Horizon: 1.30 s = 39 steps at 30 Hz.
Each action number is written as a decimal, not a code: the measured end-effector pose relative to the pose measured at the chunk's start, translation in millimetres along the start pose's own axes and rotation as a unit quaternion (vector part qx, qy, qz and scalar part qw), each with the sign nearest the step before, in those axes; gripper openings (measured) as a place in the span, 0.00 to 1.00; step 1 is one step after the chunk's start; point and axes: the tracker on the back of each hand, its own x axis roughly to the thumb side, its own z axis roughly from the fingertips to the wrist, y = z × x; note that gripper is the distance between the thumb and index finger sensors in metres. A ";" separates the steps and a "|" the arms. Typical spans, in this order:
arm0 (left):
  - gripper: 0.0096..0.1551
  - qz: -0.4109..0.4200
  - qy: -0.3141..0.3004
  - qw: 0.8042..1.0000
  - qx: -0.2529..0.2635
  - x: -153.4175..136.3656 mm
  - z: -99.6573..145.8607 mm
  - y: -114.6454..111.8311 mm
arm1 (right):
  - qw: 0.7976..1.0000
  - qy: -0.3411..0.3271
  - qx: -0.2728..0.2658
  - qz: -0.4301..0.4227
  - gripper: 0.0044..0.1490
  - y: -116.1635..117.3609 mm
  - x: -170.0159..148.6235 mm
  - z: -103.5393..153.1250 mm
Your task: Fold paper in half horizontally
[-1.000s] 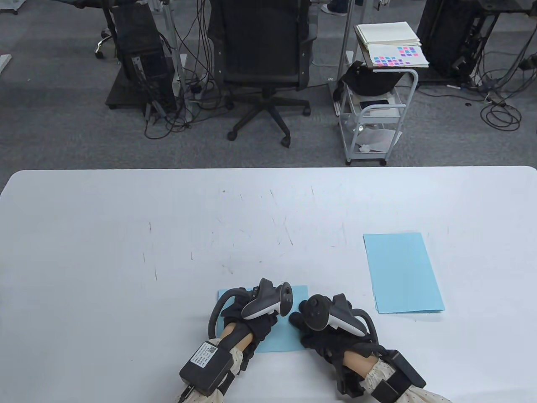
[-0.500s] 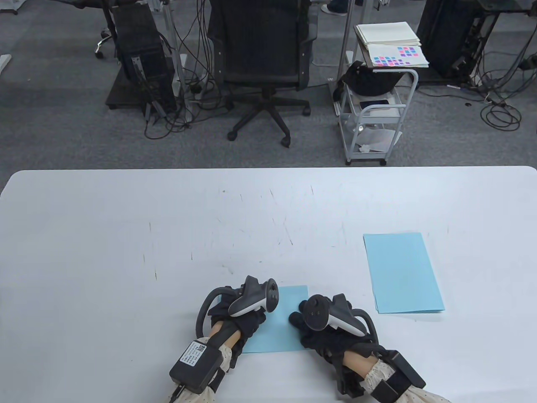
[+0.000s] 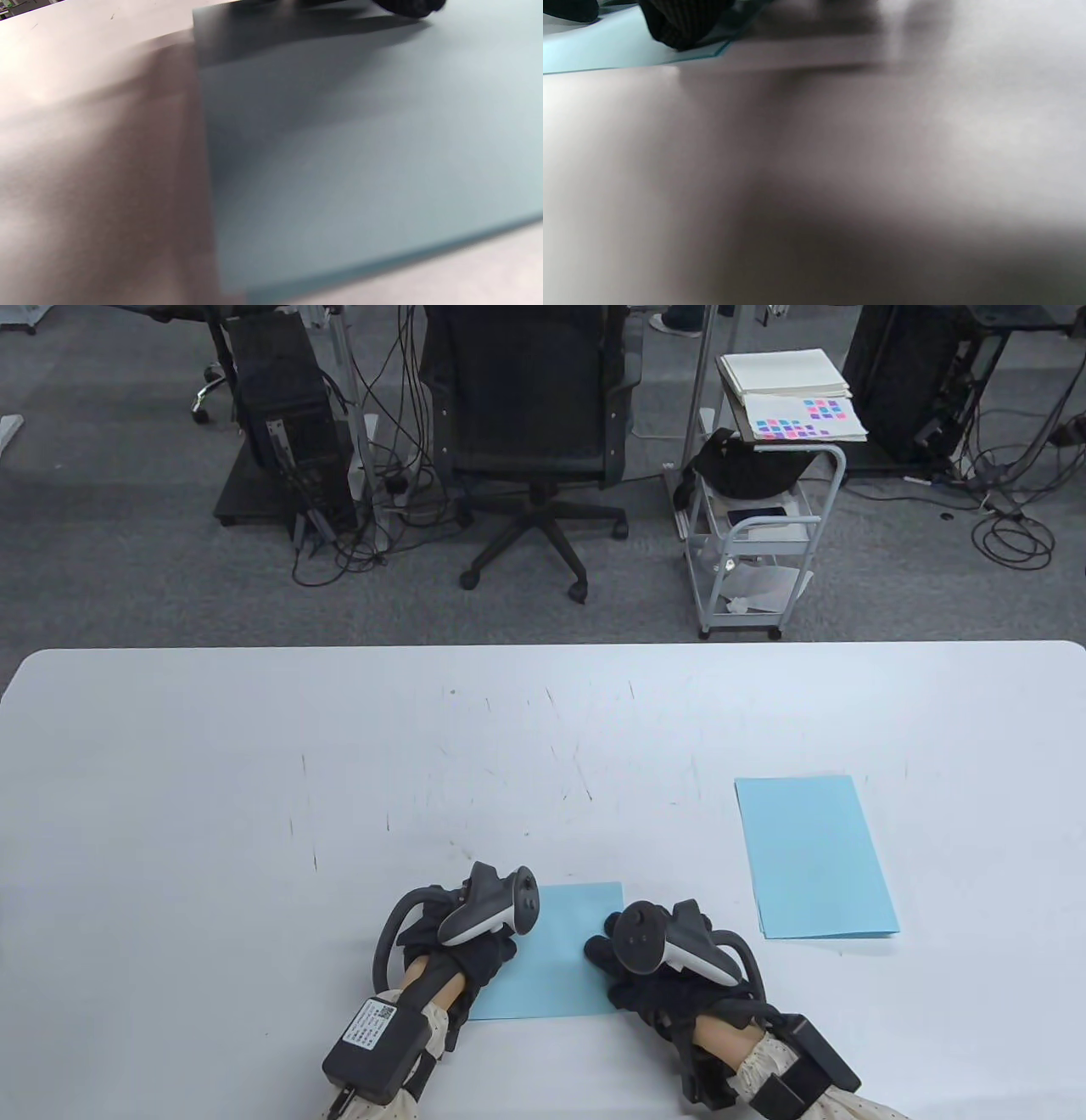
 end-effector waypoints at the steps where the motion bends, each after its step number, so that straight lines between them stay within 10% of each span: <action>1: 0.36 -0.001 0.002 1.000 -0.001 -1.7 0.0 -0.3 | 1.000 0.000 0.000 0.000 0.40 0.2 0.0 0.1; 30: 0.37 0.051 0.054 0.997 -0.026 -59.9 -0.1 -19.3 | 1.000 0.000 0.002 -0.003 0.40 1.0 -0.8 0.5; 39: 0.39 0.111 0.041 0.990 0.082 -70.1 24.4 1.6 | 1.000 -0.001 0.003 -0.005 0.40 1.3 -1.0 0.3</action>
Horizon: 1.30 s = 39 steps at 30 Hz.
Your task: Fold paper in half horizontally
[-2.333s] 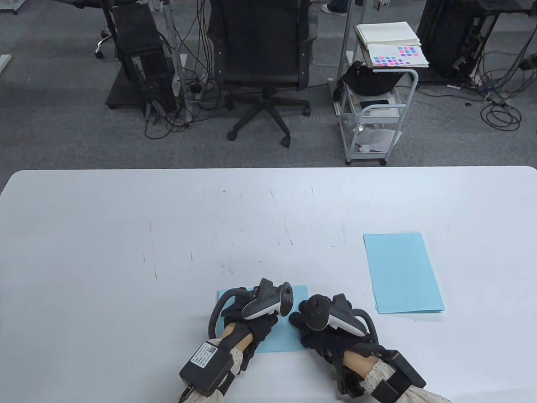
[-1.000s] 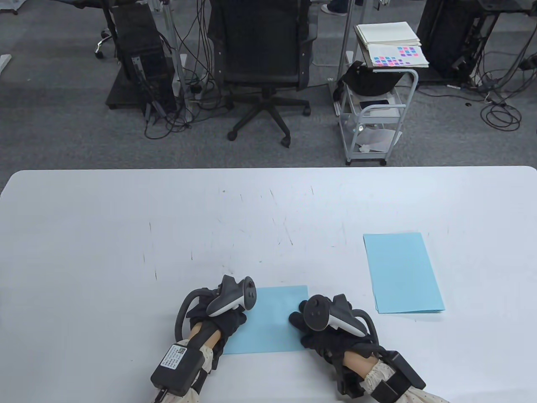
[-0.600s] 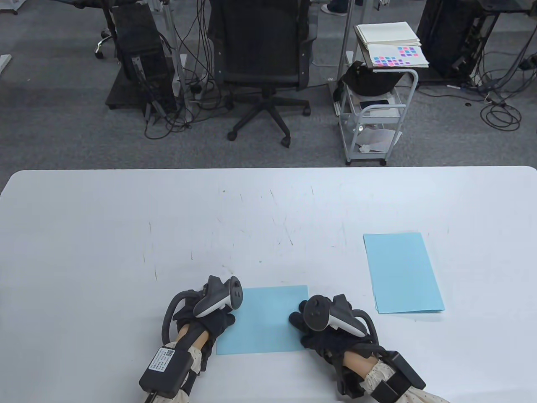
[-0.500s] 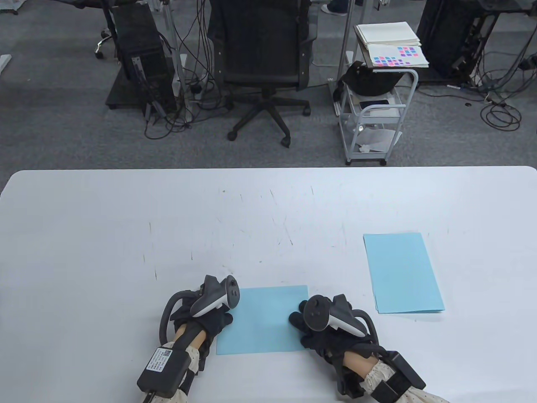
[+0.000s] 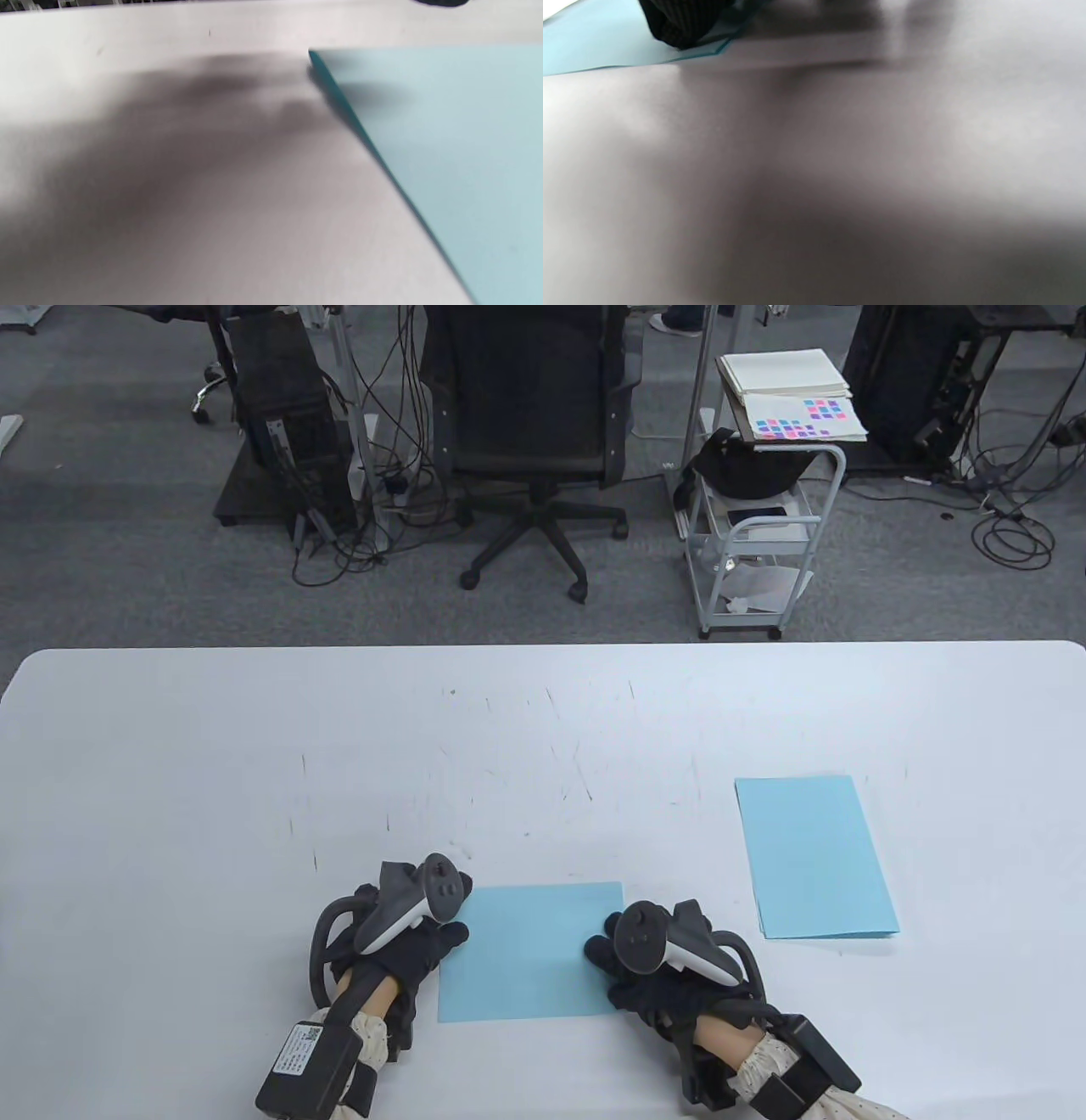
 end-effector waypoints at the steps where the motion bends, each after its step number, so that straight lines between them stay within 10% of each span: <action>1: 0.40 0.001 -0.001 1.000 0.022 0.2 4.6 4.4 | 1.000 0.000 0.000 0.000 0.40 0.0 0.0 -0.1; 11: 0.43 -0.014 -0.021 0.982 0.186 5.5 38.8 10.1 | 1.000 0.000 0.001 -0.003 0.40 0.0 -0.5 -0.5; 26: 0.44 -0.009 -0.009 0.988 0.154 -15.8 38.2 -1.9 | 0.999 -0.004 -0.025 -0.035 0.41 -26.6 15.1 -8.4; 39: 0.45 0.012 -0.014 0.987 0.158 -21.3 39.0 -1.0 | 0.999 0.018 -0.040 0.007 0.50 -54.4 75.9 -65.5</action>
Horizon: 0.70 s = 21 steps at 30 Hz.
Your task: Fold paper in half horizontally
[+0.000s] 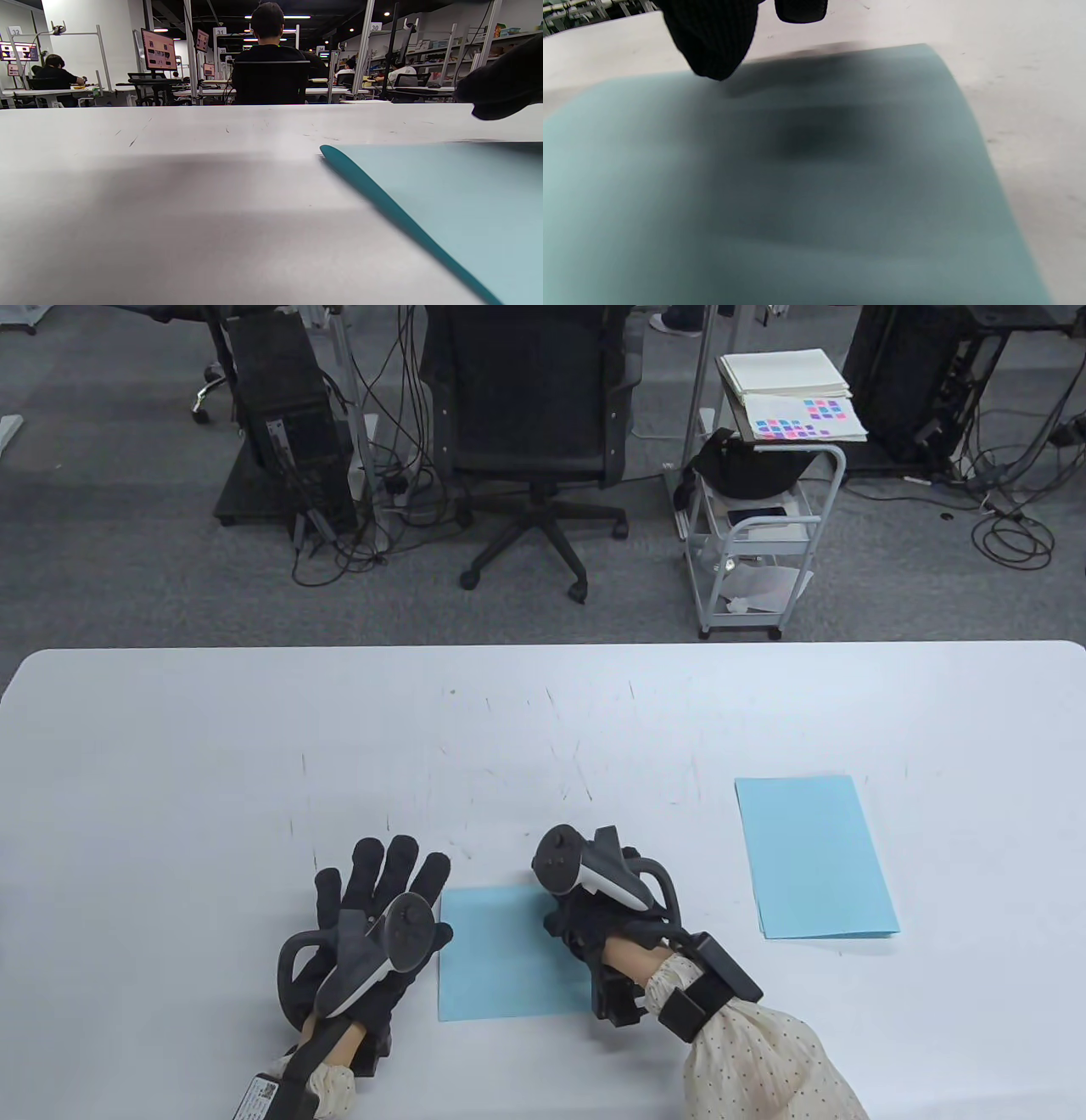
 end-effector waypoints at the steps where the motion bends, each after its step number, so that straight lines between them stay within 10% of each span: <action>1: 0.45 0.001 -0.001 1.000 0.000 0.2 0.1 -0.1 | 1.000 0.003 0.002 0.003 0.51 1.3 1.4 -2.5; 21: 0.46 0.004 -0.012 1.000 -0.005 3.4 2.0 -1.3 | 0.998 0.020 0.050 0.014 0.40 2.4 -5.9 -26.5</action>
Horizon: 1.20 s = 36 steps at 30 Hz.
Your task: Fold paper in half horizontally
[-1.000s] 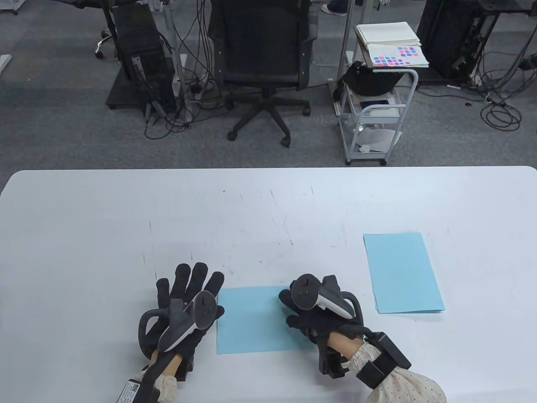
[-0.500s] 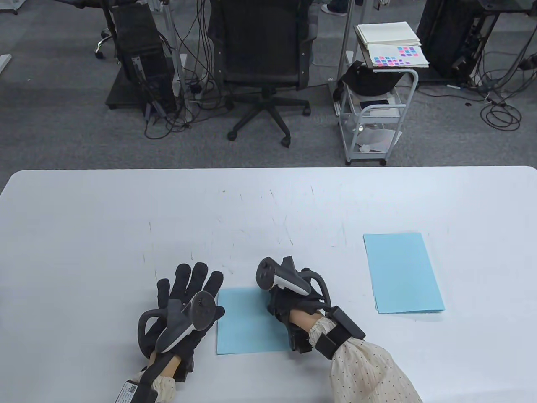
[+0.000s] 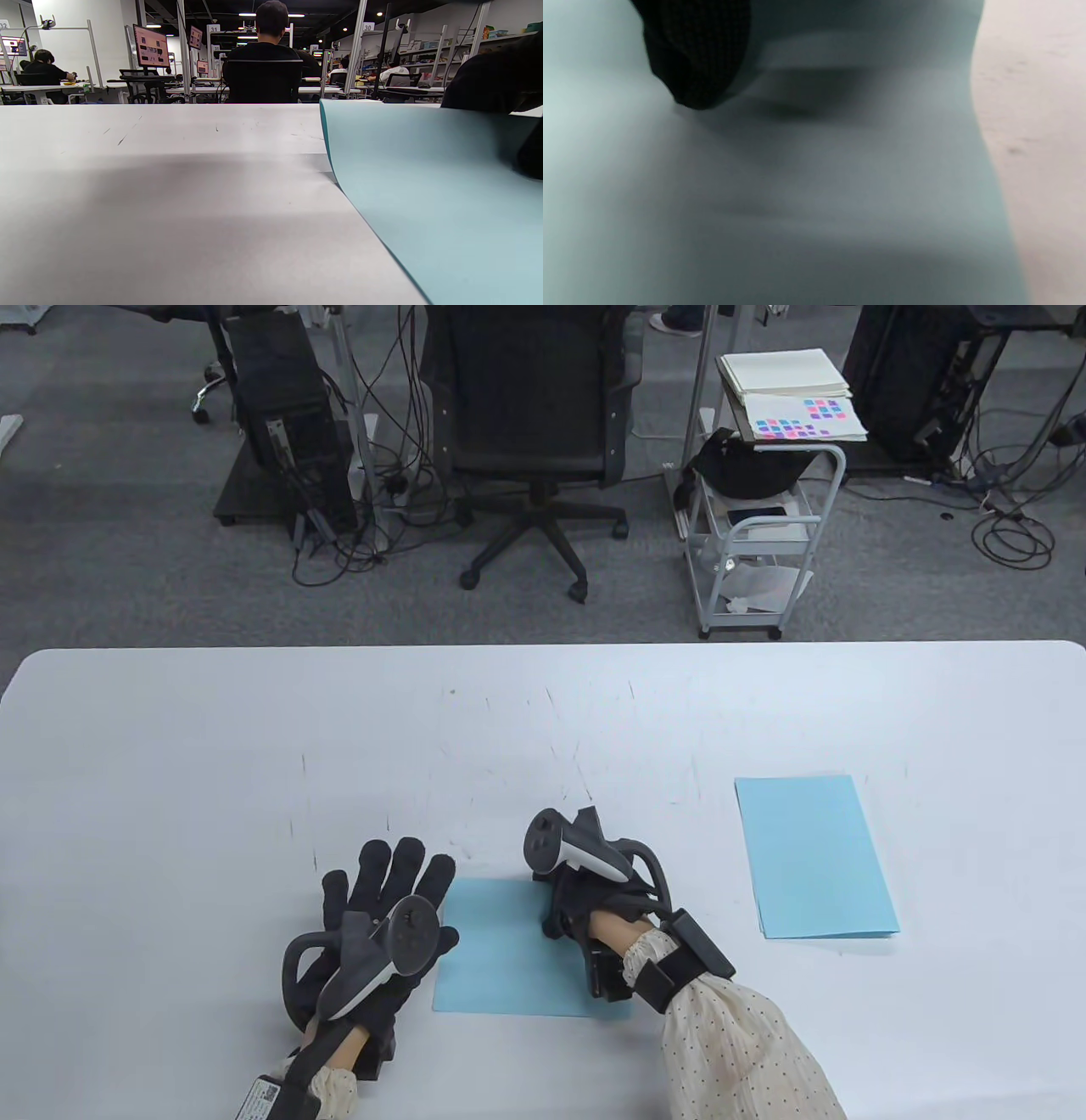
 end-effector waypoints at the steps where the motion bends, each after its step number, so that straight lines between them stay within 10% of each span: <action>1: 0.46 0.000 0.000 1.000 -0.001 0.3 0.2 0.1 | 1.000 -0.001 -0.002 -0.004 0.41 -0.9 -2.4 1.7; 15: 0.46 0.001 -0.002 1.000 0.000 1.7 1.2 0.5 | 0.973 0.014 -0.111 -0.204 0.28 -34.1 -67.2 49.0; 36: 0.46 0.008 -0.008 1.000 0.004 2.4 4.3 2.2 | 0.828 0.139 -0.298 -0.454 0.28 -47.8 -198.3 101.0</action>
